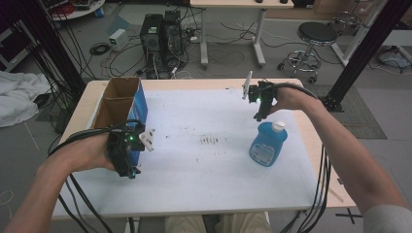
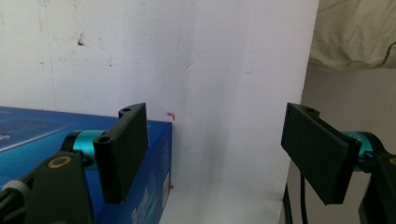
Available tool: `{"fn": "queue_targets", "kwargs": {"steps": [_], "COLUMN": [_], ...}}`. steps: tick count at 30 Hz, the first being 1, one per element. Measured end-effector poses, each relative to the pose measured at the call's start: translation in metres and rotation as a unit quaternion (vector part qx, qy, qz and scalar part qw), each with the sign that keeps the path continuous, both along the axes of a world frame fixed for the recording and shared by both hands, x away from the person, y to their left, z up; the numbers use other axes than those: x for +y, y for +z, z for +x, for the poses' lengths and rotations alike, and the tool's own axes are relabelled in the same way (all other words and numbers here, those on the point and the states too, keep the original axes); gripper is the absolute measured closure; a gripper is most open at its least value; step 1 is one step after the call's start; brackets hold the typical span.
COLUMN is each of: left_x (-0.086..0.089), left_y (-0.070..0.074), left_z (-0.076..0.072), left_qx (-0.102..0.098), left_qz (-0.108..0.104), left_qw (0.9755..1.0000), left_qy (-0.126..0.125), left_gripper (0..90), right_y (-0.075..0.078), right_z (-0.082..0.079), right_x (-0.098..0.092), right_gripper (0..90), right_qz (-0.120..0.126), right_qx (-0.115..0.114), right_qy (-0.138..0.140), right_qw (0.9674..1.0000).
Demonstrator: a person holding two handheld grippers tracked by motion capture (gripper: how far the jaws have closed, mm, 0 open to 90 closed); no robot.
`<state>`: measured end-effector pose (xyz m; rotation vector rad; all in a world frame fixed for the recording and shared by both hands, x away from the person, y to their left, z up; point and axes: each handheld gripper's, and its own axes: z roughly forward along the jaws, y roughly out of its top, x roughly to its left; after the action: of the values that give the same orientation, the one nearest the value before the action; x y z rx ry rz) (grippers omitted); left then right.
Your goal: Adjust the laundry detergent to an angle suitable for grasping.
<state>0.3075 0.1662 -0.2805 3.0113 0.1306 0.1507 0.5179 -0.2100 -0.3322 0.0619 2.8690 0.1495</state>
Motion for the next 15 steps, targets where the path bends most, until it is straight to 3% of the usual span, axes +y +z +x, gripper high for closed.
{"fn": "queue_targets", "kwargs": {"steps": [15], "left_x": [0.0043], "left_y": [-0.0013], "left_z": [-0.0005], "left_qx": [0.004], "left_qz": [0.000], "left_qw": [1.0000], "left_qy": [0.001], "left_gripper": [23.3], "right_y": [0.0001], "right_z": [-0.0013], "right_x": [0.0028], "right_gripper": [13.4], "right_qz": [-0.002], "right_qx": [0.002], "right_qy": [-0.004], "right_qw": [1.0000]}}
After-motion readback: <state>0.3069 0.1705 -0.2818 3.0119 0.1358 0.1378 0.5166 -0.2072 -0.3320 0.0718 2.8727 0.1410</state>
